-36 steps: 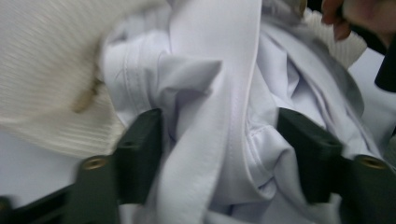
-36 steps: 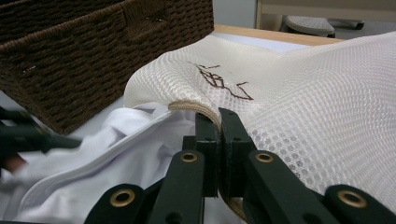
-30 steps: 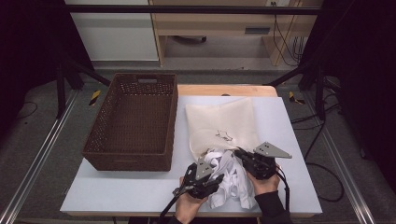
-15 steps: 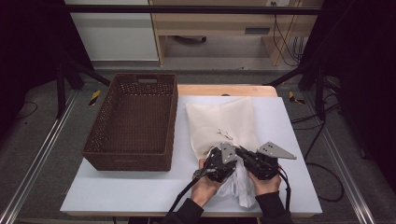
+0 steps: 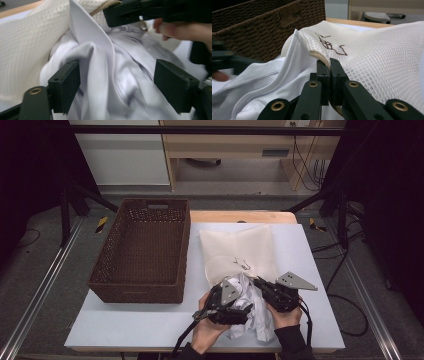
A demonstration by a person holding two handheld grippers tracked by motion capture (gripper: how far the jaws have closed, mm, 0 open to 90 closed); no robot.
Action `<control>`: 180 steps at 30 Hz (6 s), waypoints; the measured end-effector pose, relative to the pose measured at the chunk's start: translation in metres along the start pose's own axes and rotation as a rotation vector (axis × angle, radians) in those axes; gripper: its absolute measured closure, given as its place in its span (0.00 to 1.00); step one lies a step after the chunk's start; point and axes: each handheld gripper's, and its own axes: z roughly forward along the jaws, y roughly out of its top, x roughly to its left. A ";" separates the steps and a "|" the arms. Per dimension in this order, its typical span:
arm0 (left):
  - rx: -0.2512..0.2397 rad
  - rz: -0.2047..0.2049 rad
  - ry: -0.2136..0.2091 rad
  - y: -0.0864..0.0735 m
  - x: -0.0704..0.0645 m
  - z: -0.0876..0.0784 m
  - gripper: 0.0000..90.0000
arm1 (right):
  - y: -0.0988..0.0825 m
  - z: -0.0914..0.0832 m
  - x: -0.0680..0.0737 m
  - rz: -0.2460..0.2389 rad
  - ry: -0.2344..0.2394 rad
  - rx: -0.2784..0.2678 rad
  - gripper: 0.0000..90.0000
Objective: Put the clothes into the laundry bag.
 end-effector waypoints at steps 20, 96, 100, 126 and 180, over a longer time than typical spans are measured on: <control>-0.039 0.042 0.020 0.001 -0.013 0.010 0.85 | 0.004 -0.002 0.007 0.000 0.024 -0.010 0.98; 0.022 -0.114 0.031 -0.047 0.025 0.047 0.71 | -0.003 0.004 0.002 -0.005 0.012 0.031 0.98; -0.015 -0.108 -0.007 -0.038 0.019 0.028 0.88 | -0.002 0.002 0.001 0.010 0.023 0.019 0.98; 0.140 0.040 0.063 0.005 0.031 0.083 0.80 | 0.005 -0.007 0.001 0.025 0.031 -0.026 0.98; 0.023 -0.123 0.025 -0.043 0.053 -0.011 0.66 | -0.002 -0.003 -0.005 0.014 0.003 0.009 0.98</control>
